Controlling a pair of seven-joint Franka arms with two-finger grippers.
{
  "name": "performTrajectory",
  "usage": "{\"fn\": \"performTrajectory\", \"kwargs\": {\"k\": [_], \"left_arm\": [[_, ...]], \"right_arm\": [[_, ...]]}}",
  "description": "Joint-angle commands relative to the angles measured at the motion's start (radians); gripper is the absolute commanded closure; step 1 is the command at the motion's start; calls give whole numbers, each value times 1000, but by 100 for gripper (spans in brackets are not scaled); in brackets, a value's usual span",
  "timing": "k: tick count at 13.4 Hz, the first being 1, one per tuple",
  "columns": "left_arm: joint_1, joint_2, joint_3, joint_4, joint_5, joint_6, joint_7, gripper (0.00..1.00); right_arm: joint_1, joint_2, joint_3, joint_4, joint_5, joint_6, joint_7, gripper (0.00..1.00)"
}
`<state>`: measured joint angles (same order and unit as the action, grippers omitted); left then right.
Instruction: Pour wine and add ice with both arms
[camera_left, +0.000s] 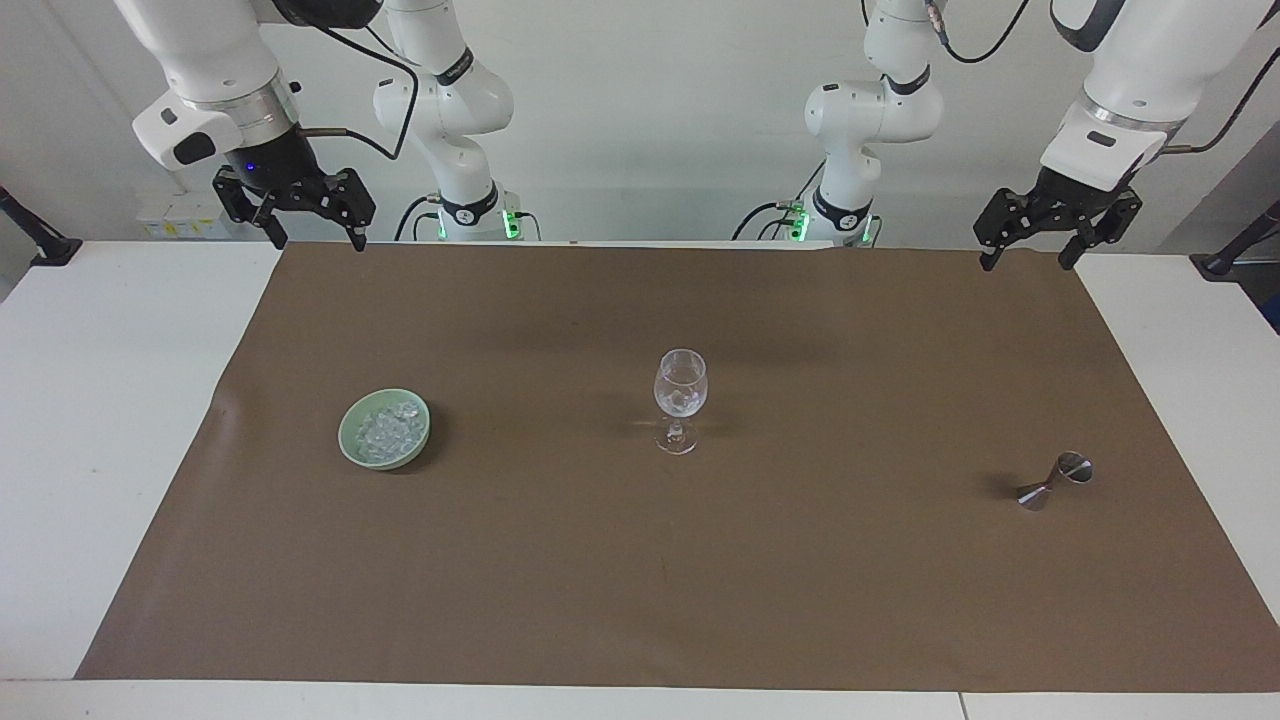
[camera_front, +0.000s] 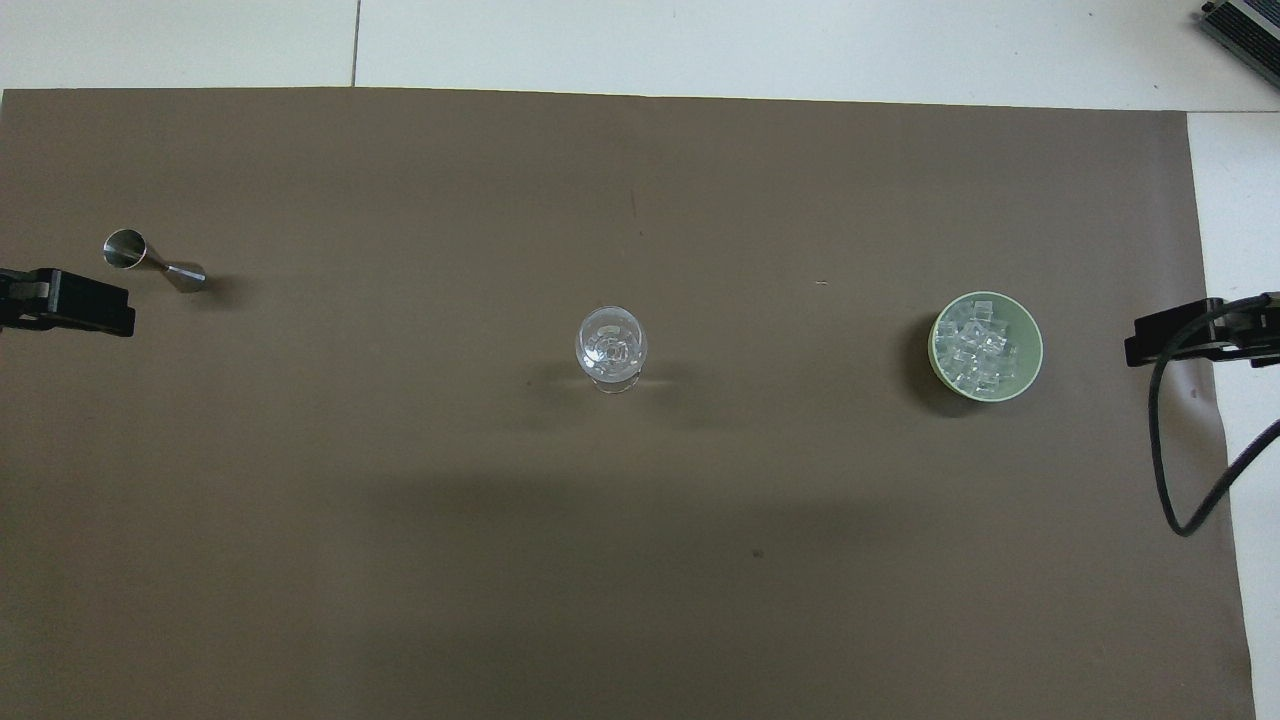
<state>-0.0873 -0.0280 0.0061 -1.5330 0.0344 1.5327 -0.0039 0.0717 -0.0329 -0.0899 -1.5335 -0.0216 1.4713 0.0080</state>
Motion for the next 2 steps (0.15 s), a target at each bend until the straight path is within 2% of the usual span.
{"fn": "performTrajectory", "kwargs": {"k": [1, 2], "left_arm": [[-17, -32, 12, -39, -1, 32, 10, 0], [-17, -32, 12, -39, -1, 35, 12, 0]], "right_arm": [[-9, -30, 4, -34, -6, 15, 1, 0], [-9, -30, 6, -34, -6, 14, 0, 0]]}}
